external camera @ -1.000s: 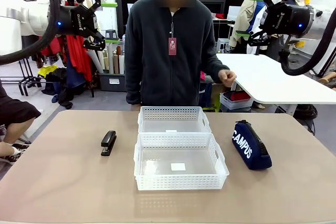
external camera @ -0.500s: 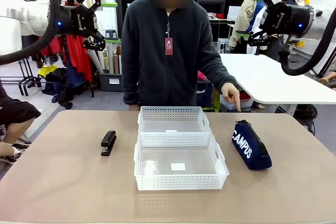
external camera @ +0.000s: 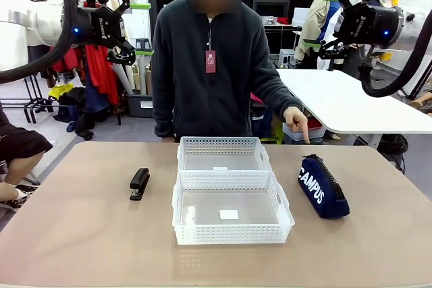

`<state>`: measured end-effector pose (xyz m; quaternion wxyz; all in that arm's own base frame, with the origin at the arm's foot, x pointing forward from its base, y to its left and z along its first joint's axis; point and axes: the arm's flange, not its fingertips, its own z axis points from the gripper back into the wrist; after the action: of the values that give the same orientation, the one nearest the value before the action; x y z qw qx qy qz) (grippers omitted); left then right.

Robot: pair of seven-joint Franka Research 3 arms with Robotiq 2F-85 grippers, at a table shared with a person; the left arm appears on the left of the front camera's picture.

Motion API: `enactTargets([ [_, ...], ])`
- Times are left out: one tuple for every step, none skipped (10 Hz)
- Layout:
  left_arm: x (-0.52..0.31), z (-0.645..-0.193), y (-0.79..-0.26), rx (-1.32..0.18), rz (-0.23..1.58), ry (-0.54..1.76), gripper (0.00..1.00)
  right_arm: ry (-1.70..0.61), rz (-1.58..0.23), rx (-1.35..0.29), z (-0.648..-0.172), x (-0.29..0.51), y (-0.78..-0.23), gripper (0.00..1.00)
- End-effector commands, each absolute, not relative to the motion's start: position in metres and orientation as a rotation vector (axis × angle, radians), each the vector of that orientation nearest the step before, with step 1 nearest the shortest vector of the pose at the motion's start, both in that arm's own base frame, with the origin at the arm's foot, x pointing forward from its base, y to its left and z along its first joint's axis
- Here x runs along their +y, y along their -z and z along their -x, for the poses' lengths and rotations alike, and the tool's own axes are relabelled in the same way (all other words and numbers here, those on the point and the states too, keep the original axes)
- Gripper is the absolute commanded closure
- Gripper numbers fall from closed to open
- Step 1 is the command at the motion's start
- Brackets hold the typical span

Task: Distribute items into two baskets.
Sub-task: Pick up the Pencil pouch that the person points to.

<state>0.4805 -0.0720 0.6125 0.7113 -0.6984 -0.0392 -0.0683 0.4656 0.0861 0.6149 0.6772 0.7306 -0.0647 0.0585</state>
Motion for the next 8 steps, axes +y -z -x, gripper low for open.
enactTargets([
  [-0.0714, -0.4803, -0.6131, -0.090, 1.550, 0.155, 0.00, -0.133, -1.643, -0.148, -0.4652, 0.0857, -0.6158, 0.00],
  [-0.0714, -0.4803, -0.6131, -0.090, 1.550, 0.155, 0.00, -0.133, -1.643, -0.148, -0.4652, 0.0857, -0.6158, 0.00],
  [-0.0714, -0.4803, -0.6131, -0.090, 1.550, 0.155, 0.00, -0.133, -1.643, -0.148, -0.4652, 0.0857, -0.6158, 0.00],
  [-0.0714, -0.4803, -0.6131, -0.090, 1.550, 0.155, 0.00, -0.133, -1.643, -0.148, -0.4652, 0.0857, -0.6158, 0.00],
  [-0.0714, -0.4803, -0.6131, -0.090, 1.550, 0.155, 0.00, -0.133, -1.643, -0.148, -0.4652, 0.0857, -0.6158, 0.00],
  [-0.0714, -0.4803, -0.6131, -0.090, 1.550, 0.155, 0.00, -0.132, -1.642, -0.145, -0.4656, 0.0861, -0.6149, 0.00],
  [-0.0714, -0.4803, -0.6131, -0.090, 1.550, 0.155, 0.00, -0.147, -1.616, -0.150, -0.4623, 0.0949, -0.6122, 0.00],
  [-0.0714, -0.4803, -0.6131, -0.090, 1.550, 0.155, 0.00, -0.135, -1.590, -0.124, -0.4576, 0.0950, -0.6212, 0.00],
])
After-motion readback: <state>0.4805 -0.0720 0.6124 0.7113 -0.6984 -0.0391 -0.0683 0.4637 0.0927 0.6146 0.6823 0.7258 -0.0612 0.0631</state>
